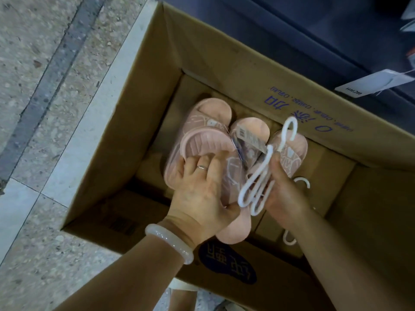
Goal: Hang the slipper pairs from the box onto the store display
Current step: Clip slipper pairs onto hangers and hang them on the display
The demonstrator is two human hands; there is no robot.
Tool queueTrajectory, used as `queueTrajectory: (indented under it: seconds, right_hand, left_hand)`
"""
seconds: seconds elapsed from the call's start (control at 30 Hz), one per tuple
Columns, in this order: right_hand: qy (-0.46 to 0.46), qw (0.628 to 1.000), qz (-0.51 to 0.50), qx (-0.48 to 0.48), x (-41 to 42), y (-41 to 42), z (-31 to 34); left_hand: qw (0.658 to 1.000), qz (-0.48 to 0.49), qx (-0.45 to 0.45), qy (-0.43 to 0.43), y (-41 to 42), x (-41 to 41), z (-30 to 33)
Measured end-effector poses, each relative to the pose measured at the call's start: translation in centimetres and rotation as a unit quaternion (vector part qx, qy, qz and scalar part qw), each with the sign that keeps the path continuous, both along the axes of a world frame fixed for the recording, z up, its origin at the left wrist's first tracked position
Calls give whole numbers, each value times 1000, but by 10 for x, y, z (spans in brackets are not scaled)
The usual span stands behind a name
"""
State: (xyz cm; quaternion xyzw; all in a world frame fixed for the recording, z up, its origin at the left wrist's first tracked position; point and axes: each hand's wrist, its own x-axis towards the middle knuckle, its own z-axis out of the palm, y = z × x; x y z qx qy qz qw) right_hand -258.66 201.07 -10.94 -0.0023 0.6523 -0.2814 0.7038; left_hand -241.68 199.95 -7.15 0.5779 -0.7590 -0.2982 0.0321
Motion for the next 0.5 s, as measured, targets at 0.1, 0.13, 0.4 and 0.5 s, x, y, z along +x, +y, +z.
queueTrajectory:
  seconds: [0.1,0.13,0.4,0.5]
  right_hand:
    - [-62,997,-46,15,-13,13,7]
    - [-78,996,-34,24,-16,15,9]
    - [-90,995,16,30,-17,16,17]
    - [-125,991,-19,36,-23,22,22]
  left_hand:
    - [999,-13,19,43,9,3,1]
    - [998,-21,15,56,13,6,3]
    - [986,-30,-57,154,32,0,14]
    - [979,-51,-45,191,22,-14,17]
